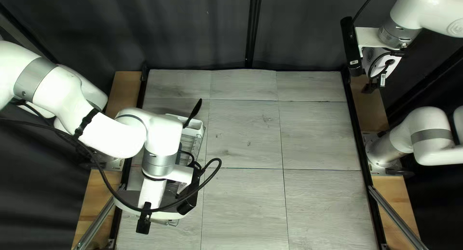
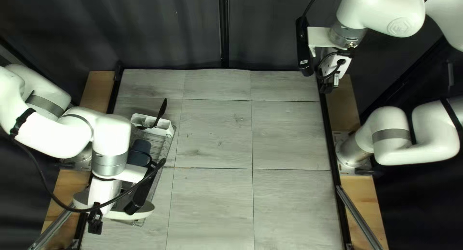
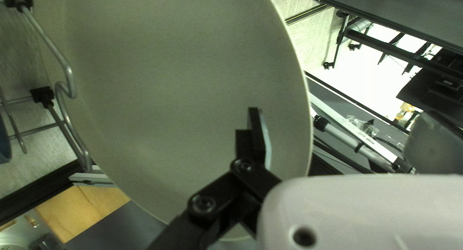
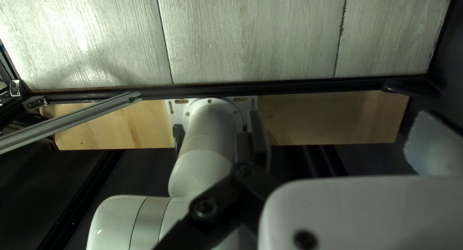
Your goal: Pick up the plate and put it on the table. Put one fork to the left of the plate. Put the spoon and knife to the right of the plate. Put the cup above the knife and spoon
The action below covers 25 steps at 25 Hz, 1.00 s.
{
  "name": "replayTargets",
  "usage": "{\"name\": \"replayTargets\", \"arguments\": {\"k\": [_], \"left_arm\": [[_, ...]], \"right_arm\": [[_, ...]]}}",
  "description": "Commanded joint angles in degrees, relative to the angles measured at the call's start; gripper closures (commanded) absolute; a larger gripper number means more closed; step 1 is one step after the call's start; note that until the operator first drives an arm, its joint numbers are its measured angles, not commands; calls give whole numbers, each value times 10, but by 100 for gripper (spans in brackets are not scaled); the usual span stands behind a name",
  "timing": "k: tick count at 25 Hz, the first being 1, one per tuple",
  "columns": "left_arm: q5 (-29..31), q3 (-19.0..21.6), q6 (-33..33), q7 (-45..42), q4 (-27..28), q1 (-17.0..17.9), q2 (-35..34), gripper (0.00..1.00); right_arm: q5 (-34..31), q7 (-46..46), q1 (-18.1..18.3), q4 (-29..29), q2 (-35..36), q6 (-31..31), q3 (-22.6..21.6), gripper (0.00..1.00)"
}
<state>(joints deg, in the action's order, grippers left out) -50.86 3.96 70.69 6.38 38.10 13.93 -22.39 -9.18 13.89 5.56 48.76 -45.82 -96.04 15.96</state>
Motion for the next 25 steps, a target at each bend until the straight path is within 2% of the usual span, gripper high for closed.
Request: {"name": "replayTargets", "arguments": {"k": [1, 9, 10, 12, 20, 25], "left_arm": [[6, -2, 2, 1, -2, -2, -2, 0], [16, 11, -10, -13, -2, 0, -8, 0], [16, 12, -10, -13, -1, 0, -6, 7], [18, 16, -12, -17, 2, 2, -4, 100], [32, 20, 2, -39, 29, 2, -1, 100], [52, 25, 32, -83, 69, 1, -6, 100]], "right_arm": [[0, 0, 0, 0, 0, 0, 0, 0], [0, 0, 0, 0, 0, 0, 0, 0], [0, 0, 0, 0, 0, 0, 0, 0], [0, 0, 0, 0, 0, 0, 0, 0], [0, 0, 0, 0, 0, 0, 0, 0], [0, 0, 0, 0, 0, 0, 0, 0]]}}
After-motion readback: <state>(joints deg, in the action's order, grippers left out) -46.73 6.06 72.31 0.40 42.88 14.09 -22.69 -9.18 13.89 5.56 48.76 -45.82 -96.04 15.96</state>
